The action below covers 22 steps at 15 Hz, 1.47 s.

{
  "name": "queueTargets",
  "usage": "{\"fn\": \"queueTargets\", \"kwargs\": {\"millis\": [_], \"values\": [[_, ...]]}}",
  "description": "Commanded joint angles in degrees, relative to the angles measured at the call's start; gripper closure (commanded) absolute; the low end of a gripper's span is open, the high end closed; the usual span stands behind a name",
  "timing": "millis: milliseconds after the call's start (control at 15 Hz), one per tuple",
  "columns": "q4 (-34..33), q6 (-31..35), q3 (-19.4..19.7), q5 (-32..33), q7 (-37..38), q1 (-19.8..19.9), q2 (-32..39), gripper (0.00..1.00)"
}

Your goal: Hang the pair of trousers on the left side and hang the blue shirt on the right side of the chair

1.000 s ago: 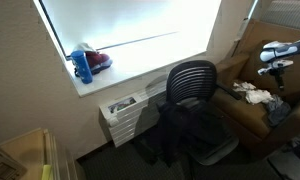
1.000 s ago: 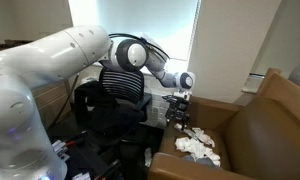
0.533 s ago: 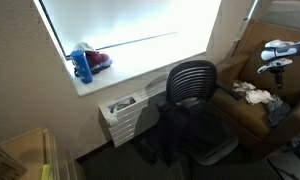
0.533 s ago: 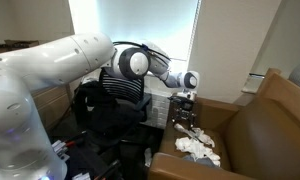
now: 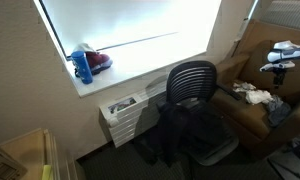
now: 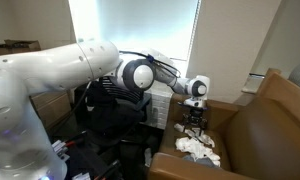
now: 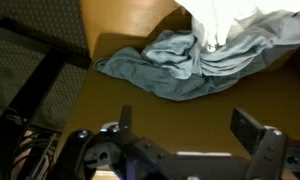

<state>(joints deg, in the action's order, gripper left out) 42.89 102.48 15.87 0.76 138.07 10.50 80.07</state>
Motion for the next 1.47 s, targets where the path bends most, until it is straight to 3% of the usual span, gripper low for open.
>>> {"fn": "queueTargets", "kwargs": {"millis": [0, 133, 200, 267, 467, 733, 867, 1000, 1067, 1133, 1200, 1400], "values": [[-8.90, 2.77, -0.90, -2.00, 4.30, 7.11, 5.49, 0.00], [-10.68, 1.13, -0.07, -1.82, 8.55, 10.24, 7.35, 0.00], [-4.61, 1.06, -0.65, -0.70, 11.27, 10.03, 3.90, 0.00], [-6.50, 1.32, -1.14, 0.61, 7.57, 9.66, 4.52, 0.00], [-5.88, 1.31, -1.05, 0.47, 9.80, 11.15, 4.63, 0.00], [1.87, 9.34, -0.66, 3.92, 12.77, 9.47, 4.65, 0.00], [6.91, 13.99, 7.38, -2.81, 11.30, 6.44, 4.91, 0.00], [10.92, 17.03, 11.91, -6.74, 11.20, 3.83, 5.62, 0.00], [12.02, 16.20, 12.82, -7.35, 11.17, 2.88, 5.96, 0.00], [11.43, 10.60, 12.03, -4.94, 11.10, 2.61, 6.10, 0.00], [9.05, 14.55, 10.53, -5.07, 10.72, 4.76, 6.09, 0.00], [9.91, 12.27, 11.07, -5.01, 10.81, 2.81, 6.08, 0.00]]}}
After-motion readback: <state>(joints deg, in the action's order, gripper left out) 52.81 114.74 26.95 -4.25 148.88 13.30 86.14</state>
